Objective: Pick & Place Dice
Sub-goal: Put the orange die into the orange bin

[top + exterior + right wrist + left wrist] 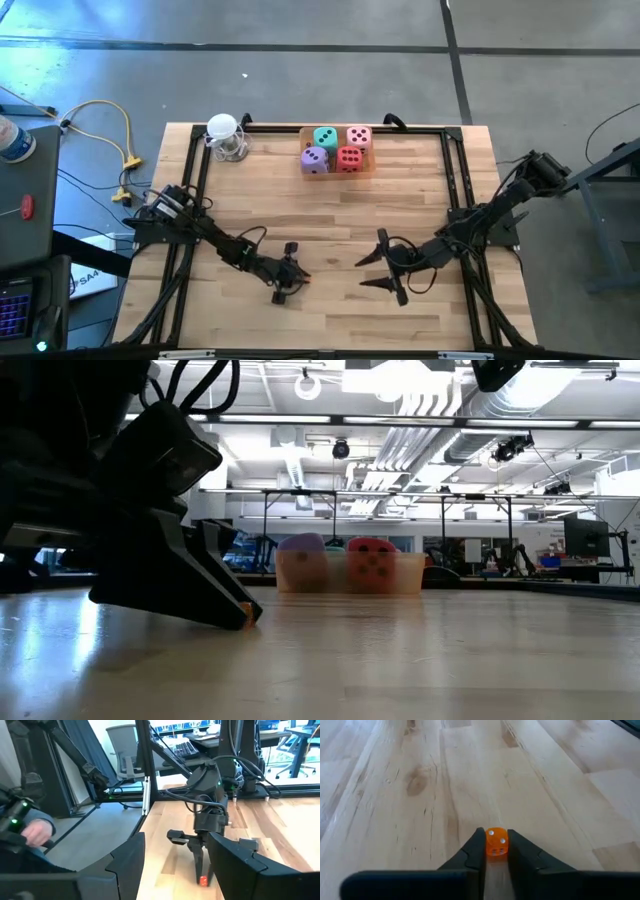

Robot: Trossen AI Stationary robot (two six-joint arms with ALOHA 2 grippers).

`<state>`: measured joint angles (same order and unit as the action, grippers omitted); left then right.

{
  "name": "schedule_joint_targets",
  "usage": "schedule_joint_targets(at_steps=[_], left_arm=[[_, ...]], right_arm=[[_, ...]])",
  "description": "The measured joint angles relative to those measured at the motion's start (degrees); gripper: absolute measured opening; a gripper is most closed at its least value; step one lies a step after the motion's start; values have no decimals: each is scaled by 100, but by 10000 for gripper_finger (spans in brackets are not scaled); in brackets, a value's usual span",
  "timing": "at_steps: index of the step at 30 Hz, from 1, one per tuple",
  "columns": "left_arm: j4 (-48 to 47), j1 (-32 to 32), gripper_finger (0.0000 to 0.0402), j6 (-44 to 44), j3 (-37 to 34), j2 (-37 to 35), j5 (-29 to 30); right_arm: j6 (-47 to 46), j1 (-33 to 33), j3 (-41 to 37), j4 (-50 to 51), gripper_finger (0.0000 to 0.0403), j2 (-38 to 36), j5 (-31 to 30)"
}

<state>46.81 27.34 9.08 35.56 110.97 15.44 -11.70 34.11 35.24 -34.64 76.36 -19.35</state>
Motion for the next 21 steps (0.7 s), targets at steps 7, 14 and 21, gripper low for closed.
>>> schedule_joint_targets(at_steps=[7, 14, 21], left_arm=[[-738, -319, 44, -1435, -31, -760, 116], [-1504, -1454, 44, -2543, -23, -2243, -169], [-767, -3539, 44, -1859, -11, -2667, -1327]], right_arm=[[525, -156, 0, 9, 205, 0, 6], [1193, -548, 0, -123, 205, 0, -2], [1774, -1143, 0, -292, 205, 0, -22]])
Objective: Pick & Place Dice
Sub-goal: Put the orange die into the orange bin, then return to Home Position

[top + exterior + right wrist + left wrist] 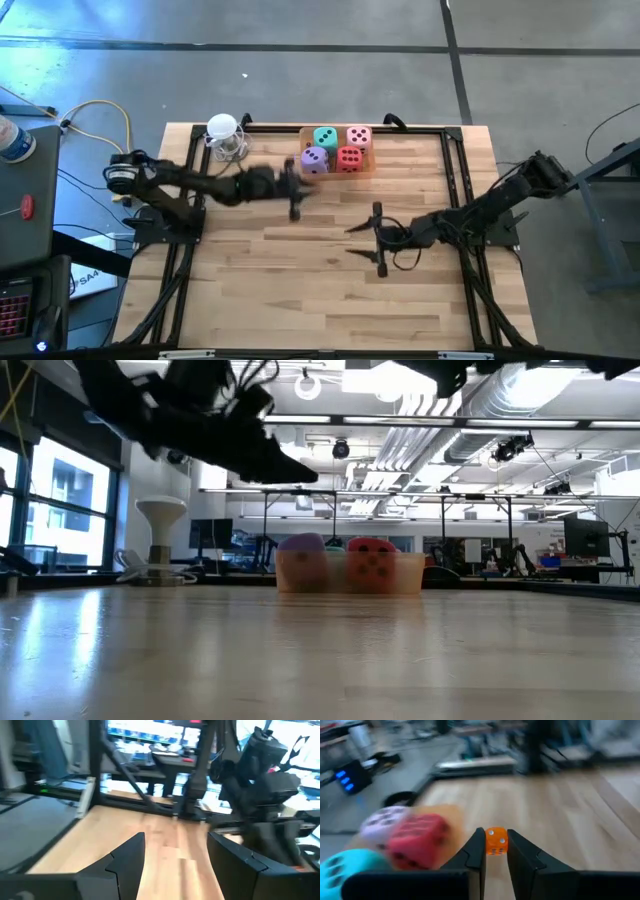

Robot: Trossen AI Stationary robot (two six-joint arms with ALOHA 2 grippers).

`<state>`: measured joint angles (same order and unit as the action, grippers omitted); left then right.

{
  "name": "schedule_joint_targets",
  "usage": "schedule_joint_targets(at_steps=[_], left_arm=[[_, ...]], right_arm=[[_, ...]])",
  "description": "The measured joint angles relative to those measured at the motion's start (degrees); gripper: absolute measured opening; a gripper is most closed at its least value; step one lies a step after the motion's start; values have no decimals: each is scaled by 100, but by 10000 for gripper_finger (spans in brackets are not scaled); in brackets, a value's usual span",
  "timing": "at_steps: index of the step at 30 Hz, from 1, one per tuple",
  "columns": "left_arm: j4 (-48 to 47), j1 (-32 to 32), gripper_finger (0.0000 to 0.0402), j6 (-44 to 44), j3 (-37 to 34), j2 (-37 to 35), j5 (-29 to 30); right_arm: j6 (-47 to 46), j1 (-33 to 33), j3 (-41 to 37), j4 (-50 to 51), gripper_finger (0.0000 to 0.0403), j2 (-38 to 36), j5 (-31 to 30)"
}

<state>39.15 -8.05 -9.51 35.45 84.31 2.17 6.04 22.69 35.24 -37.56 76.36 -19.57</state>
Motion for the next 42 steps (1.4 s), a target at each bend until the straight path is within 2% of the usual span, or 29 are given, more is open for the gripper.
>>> schedule_joint_targets(at_steps=[5, 9, 10, 13, 15, 18, 25, 34, 38, 42], left_arm=[[606, -1025, 44, 1096, 269, 572, -377], [670, -1220, 44, 1233, 774, 1224, -859], [629, -1215, 44, 1172, 913, 1373, -782], [537, -1183, 44, 1072, 1228, 1653, 86], [583, -1221, 44, 1160, 1375, 1761, 381], [534, -1316, 48, 1287, 1528, 1890, 130], [386, -1362, 114, 1308, 1596, 2053, 88], [509, -1358, 122, 807, 1594, 2029, 236], [257, -1252, 123, 651, 1594, 1556, 311], [-1064, -1085, 113, 366, 1594, 666, 227]], right_arm=[[24, -395, 0, -42, 205, 0, -3], [27, -595, 0, -44, 205, 0, -2], [27, -630, 0, -48, 205, 0, -2], [28, -687, 0, -44, 205, 0, -5], [29, -713, 0, -27, 205, 0, -47], [189, -713, 0, 106, 205, 0, -250], [623, -711, 0, 259, 205, 0, -645], [628, -711, 0, 448, 205, 0, -688], [615, -659, 0, 514, 205, -13, -1512], [490, -568, 2, 1209, 176, -369, -2099]])
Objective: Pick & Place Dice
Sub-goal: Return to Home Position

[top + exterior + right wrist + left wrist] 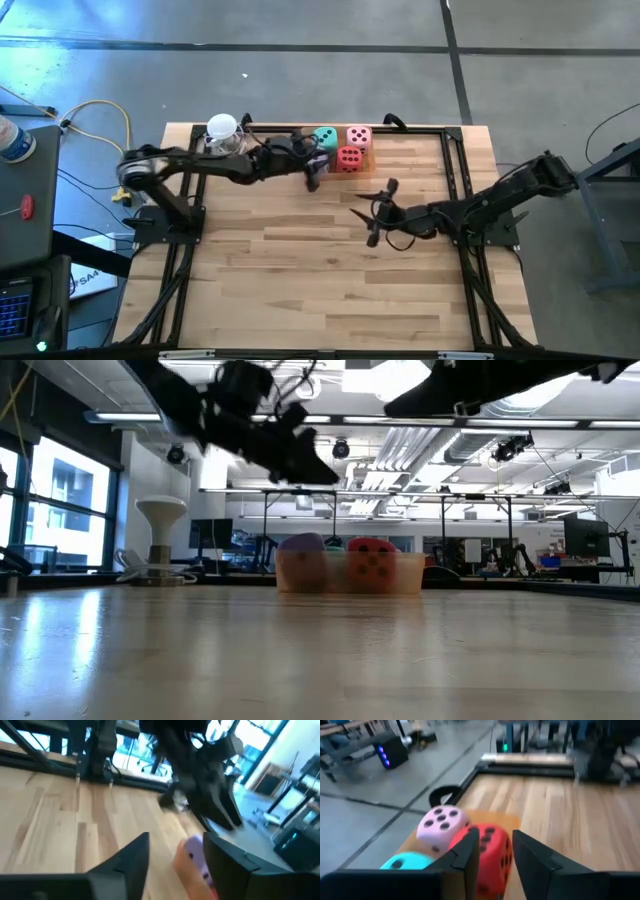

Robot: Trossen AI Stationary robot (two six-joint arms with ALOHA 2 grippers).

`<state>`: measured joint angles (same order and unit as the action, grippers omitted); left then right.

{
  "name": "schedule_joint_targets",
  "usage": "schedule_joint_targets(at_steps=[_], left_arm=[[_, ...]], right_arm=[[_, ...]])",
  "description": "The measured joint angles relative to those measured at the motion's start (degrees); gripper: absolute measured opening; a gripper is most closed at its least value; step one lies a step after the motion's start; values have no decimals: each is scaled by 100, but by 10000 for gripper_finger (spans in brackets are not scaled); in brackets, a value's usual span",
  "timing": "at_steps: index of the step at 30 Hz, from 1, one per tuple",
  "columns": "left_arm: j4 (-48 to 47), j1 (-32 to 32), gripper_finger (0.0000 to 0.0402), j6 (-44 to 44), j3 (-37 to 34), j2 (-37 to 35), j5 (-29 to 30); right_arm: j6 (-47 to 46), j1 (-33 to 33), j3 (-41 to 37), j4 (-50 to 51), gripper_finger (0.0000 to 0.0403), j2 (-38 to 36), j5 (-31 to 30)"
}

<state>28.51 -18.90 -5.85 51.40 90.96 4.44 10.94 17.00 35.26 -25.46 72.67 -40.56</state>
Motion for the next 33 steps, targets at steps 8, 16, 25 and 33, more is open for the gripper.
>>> schedule_joint_targets(at_steps=[8, 16, 25, 33], left_arm=[[-2979, 24, 10, -43, 0, -2068, 445], [-4745, 18, 0, 418, -354, -4014, 454], [-4139, 33, 0, 840, -2165, -6273, 466], [-3556, 110, 0, 831, -2946, -7293, 435]], right_arm=[[-364, -23, 0, 2292, 12, -1427, 33], [-593, -675, -410, 3642, 1, -3169, 2837], [-687, -1480, -2040, 2721, 1, -4449, 3321], [-961, -2394, -2637, 2692, 1, -5648, 4004]])
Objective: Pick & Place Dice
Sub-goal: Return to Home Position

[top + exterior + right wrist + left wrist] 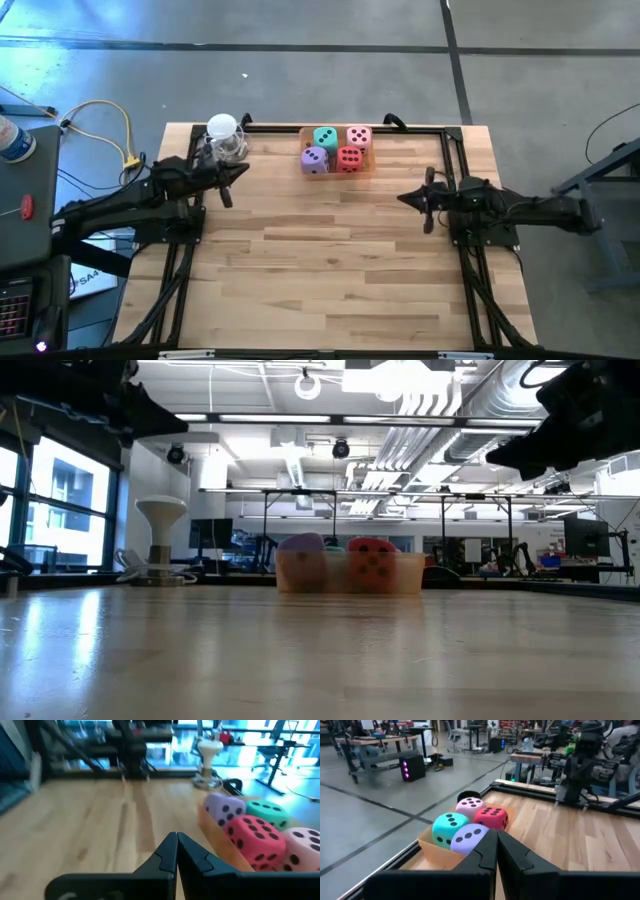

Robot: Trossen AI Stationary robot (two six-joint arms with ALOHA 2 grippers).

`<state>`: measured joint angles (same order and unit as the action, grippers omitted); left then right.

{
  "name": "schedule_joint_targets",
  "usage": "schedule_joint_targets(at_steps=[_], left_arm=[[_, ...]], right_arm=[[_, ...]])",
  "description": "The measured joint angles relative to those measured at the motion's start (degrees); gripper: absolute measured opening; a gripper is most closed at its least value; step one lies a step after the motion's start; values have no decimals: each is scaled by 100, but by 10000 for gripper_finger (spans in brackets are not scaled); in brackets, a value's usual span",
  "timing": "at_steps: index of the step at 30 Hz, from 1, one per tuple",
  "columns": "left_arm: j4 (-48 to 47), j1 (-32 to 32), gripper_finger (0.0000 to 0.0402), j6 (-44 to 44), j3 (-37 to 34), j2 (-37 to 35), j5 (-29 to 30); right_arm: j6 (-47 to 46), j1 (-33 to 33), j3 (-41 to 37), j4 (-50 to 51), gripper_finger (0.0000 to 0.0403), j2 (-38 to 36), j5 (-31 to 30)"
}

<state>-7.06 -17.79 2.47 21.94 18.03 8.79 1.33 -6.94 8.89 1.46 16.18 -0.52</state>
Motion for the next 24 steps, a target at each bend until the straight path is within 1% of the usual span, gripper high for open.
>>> schedule_joint_targets(at_steps=[2, 7, 11, 13, 18, 22, 24], left_arm=[[-182, 22, 0, 40, -29, -111, -41], [-490, 133, 0, 202, -42, -193, -292], [-520, 299, 0, 347, -42, -193, -558], [-544, 410, 0, 381, -42, -193, -614], [-593, 683, 0, 402, -116, -196, -605], [-524, 807, 0, 401, -339, -224, -403], [-323, 848, 0, 402, -517, -286, -405]], right_arm=[[-221, -181, -145, -210, 1, -190, 291], [-483, -400, -822, -1492, 1, -318, 287], [-649, -409, -838, -1510, 1, -229, -89], [-725, -406, -840, -1516, 1, -174, -62], [-863, -406, -842, -1501, 1, -69, -44], [-919, -406, -842, -1500, 1, 33, -108], [-910, -406, -842, -1500, 1, 37, -88]])
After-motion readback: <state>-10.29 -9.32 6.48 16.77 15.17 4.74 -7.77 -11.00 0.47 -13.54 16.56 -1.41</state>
